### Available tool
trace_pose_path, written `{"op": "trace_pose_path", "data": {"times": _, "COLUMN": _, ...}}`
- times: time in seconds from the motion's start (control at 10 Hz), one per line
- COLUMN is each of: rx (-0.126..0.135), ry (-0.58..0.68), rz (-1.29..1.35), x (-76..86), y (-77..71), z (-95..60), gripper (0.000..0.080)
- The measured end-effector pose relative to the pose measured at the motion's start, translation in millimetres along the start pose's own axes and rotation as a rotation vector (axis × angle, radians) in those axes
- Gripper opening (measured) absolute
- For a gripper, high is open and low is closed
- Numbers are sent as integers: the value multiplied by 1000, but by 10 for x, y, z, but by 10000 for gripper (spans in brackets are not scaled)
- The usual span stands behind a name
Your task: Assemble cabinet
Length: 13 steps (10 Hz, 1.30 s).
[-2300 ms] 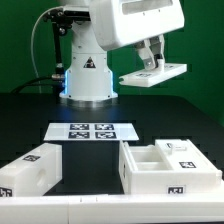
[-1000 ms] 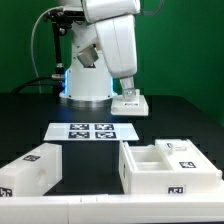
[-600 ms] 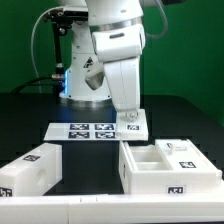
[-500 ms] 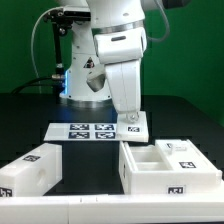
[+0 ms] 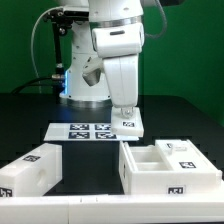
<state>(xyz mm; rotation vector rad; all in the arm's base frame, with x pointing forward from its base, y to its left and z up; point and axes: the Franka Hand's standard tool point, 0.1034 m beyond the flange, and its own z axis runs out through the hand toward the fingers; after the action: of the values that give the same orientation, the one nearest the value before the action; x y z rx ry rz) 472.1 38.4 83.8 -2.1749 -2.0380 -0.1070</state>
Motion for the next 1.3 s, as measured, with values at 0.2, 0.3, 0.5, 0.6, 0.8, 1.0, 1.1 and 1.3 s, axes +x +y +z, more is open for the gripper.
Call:
{"op": "trace_pose_path", "data": {"times": 0.2, "rx": -5, "ry": -7, "rz": -88, "x": -47, "y": -98, "z": 70, "gripper": 66}}
{"op": "trace_pose_path", "data": {"times": 0.3, "rx": -6, "ry": -11, "rz": -46, "x": -109, "y": -91, "z": 60, "gripper": 66}}
{"op": "trace_pose_path", "data": {"times": 0.5, "rx": 0, "ry": -26, "rz": -43, "x": -143, "y": -94, "z": 65, "gripper": 66}}
{"op": "trace_pose_path", "data": {"times": 0.6, "rx": 2, "ry": -29, "rz": -29, "x": -151, "y": -97, "z": 73, "gripper": 66}}
{"op": "trace_pose_path", "data": {"times": 0.8, "rx": -25, "ry": -42, "rz": -120, "x": -154, "y": -56, "z": 79, "gripper": 66}}
{"op": "trace_pose_path", "data": {"times": 1.0, "rx": -42, "ry": -47, "rz": -128, "x": -56, "y": -63, "z": 98, "gripper": 66}}
{"op": "trace_pose_path", "data": {"times": 1.1, "rx": -38, "ry": -49, "rz": -113, "x": -22, "y": -71, "z": 128, "gripper": 66}}
{"op": "trace_pose_path", "data": {"times": 1.3, "rx": -28, "ry": -64, "rz": -90, "x": -48, "y": -68, "z": 170, "gripper": 66}}
